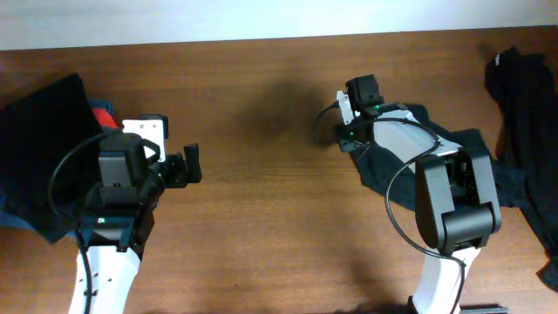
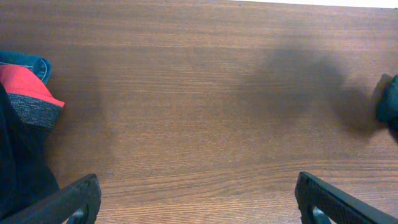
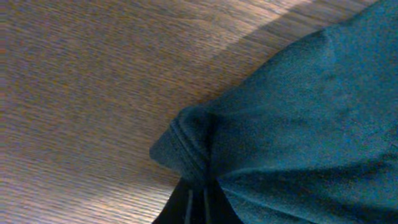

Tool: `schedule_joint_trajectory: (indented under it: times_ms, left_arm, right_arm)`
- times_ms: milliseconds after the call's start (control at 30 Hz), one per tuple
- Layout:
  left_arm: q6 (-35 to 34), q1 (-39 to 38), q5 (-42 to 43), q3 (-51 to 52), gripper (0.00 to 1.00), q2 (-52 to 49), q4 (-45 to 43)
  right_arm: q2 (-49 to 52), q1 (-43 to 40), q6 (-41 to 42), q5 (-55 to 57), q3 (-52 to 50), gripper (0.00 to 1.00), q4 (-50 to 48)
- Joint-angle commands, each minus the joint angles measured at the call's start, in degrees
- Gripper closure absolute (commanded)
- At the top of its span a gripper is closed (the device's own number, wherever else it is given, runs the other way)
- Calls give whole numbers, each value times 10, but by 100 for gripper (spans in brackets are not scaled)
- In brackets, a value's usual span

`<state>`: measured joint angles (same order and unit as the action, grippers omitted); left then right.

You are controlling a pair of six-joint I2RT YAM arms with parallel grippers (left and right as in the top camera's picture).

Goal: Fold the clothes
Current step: 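Drag the black t-shirt with the right gripper to the table center, then grasp the shirt edge with the left gripper near the right gripper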

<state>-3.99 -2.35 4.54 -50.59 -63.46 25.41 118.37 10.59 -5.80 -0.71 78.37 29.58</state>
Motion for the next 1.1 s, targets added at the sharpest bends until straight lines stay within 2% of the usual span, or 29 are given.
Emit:
schedule_joint_trajectory:
  times_ms: [0, 233, 367, 500, 567, 600, 633, 667, 767, 867, 967, 1000, 1067]
  left_arm:
    - [-3, -3, 8, -16, 1, -3, -3]
    - [-3, -3, 8, -16, 1, -3, -3]
    - [-3, -3, 8, -16, 1, -3, -3]
    - [-3, -3, 8, -16, 1, -3, -3]
    - [-3, -3, 8, -16, 1, -3, -4]
    - [-3, -3, 8, -16, 1, -3, -7]
    - [-3, -3, 9, -16, 1, -4, -10]
    - [-3, -3, 9, -16, 1, -7, -19]
    - [-3, -8, 9, -16, 2, -28, -52]
    - [-3, -37, 10, -17, 2, -86, -128]
    - [-3, -62, 47, -35, 1, -169, -173]
    - [-3, -69, 64, -51, 1, -216, -180]
    - [-3, -73, 69, -76, 1, -271, -182]
  right_arm:
    - [9, 18, 5, -78, 35, 96, 13]
    - [9, 106, -4, -92, 176, 96, 56]
    - [9, 163, -26, -81, 214, 96, 51]
    - [9, 178, -23, -31, 214, 71, 75]
    - [5, 169, -23, -31, 214, 68, 90]
    - [1, 161, -23, -31, 214, 63, 100]
    - [-6, 149, -23, -31, 215, 56, 111]
    - [-18, 130, -22, -31, 217, 43, 127]
    - [-50, 92, -10, -31, 223, 39, 153]
    - [-104, 39, -10, -31, 226, 36, 209]
    - [-147, -6, -10, -31, 226, 7, 298]
    - [-157, -24, -10, -32, 226, 1, 339]
    - [-161, -44, -10, -37, 226, 1, 378]
